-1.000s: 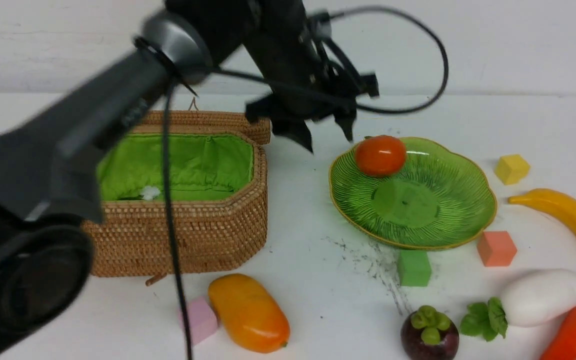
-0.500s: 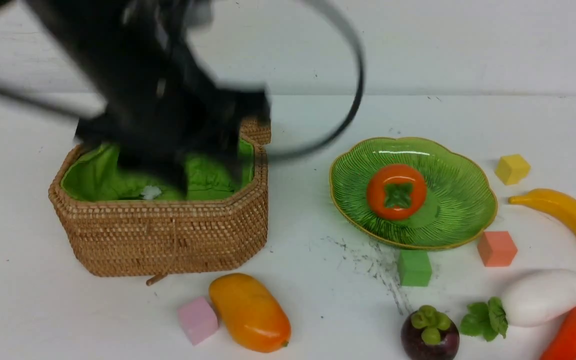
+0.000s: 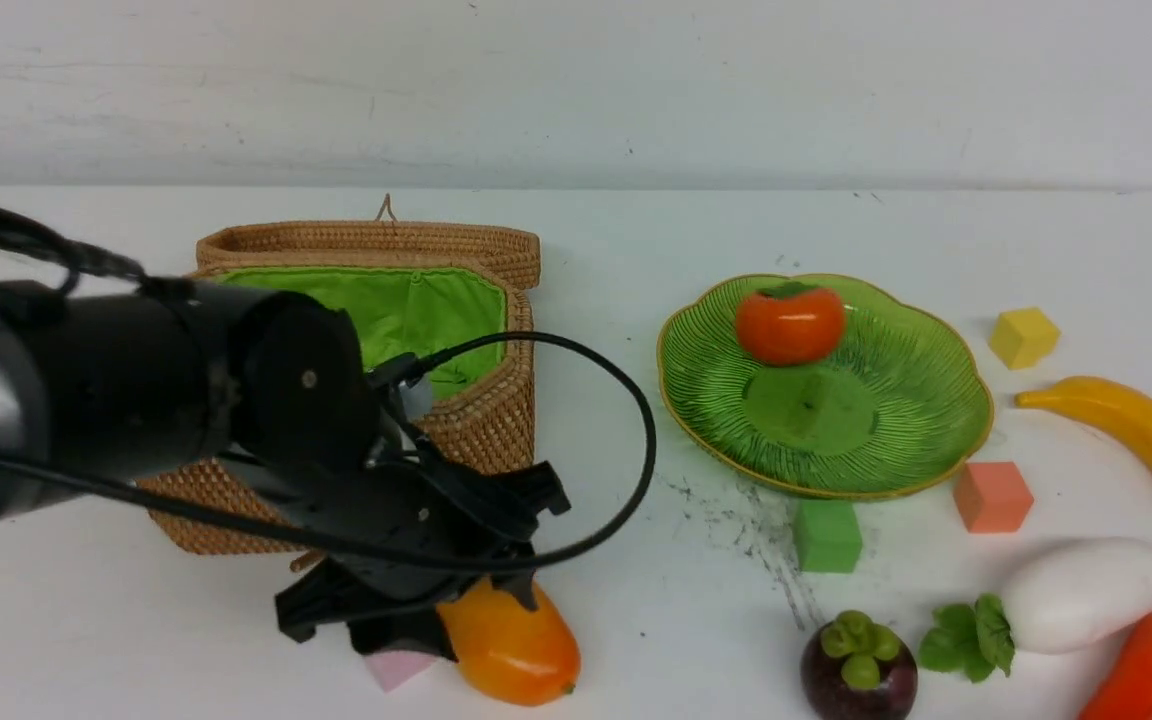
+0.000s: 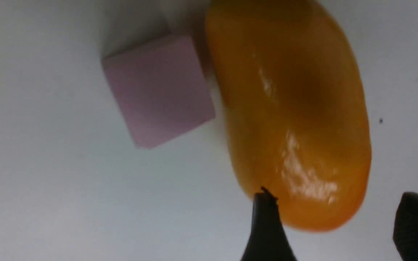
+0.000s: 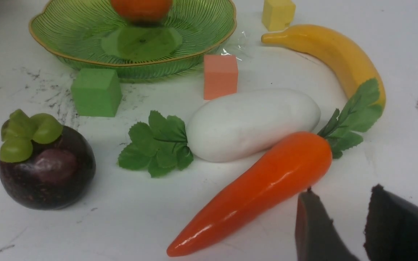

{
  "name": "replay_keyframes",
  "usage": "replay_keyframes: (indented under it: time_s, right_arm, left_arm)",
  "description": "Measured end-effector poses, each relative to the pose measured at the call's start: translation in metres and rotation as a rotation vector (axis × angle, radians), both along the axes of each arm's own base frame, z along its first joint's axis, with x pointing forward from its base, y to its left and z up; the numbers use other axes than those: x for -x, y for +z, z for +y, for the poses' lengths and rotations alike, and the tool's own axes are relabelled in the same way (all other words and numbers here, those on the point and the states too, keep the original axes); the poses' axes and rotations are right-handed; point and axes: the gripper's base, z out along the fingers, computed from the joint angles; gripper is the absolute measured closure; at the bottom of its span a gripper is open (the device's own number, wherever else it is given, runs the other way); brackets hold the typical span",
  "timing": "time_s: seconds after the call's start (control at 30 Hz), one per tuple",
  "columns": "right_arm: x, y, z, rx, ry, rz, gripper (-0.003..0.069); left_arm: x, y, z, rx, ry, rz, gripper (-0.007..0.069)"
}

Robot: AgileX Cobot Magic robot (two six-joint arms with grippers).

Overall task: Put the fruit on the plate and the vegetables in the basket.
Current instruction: Grab a tomato with your left arm and place it on the plate on the right.

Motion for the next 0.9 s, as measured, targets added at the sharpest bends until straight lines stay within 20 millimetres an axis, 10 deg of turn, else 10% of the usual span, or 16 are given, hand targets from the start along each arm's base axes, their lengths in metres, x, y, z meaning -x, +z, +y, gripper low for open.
replay_keyframes:
  time_s: [0.9]
  right_arm:
    - [0.0, 0.0, 0.0, 0.0, 0.0, 0.0, 0.0417]
  left_arm:
    - [-0.019, -0.053, -0.009, -0.043, 0.055, 0.061, 0.0041]
